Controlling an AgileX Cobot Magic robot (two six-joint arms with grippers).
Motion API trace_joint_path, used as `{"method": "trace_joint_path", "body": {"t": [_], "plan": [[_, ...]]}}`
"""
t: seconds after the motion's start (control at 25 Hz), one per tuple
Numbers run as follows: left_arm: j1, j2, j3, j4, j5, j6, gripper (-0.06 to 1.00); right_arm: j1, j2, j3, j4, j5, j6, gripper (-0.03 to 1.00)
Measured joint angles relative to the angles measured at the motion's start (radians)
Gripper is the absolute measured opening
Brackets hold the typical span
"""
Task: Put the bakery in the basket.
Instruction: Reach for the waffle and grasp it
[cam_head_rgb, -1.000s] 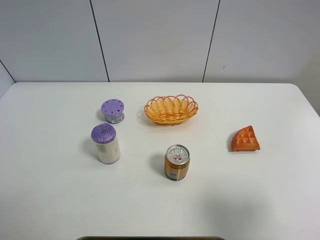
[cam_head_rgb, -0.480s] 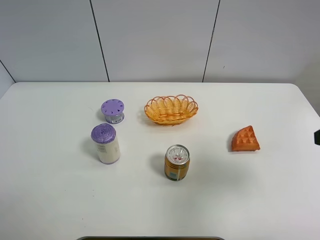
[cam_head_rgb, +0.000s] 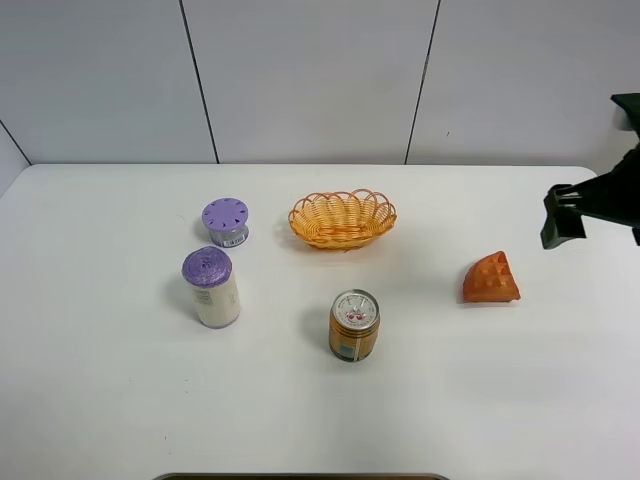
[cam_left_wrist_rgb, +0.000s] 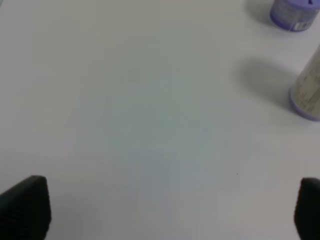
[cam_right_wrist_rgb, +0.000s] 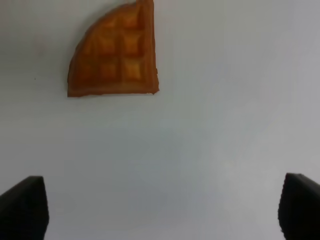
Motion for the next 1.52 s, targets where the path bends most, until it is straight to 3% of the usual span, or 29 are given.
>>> {"method": "trace_joint_path", "body": {"t": [0.56,1.08,1.52], "plan": [[0.000,0.000,0.000,0.000,0.000,0.000,0.99,0.000,0.410,-0.175,0.148,-0.103,-0.039,0.91],[0.000,0.000,0.000,0.000,0.000,0.000,0.99,0.000,0.673,-0.278,0.169,-0.089,-0.081,0.91],[0.000,0.000,0.000,0.000,0.000,0.000,0.99,0.000,0.717,-0.288,0.151,-0.098,-0.079,0.91]]}}
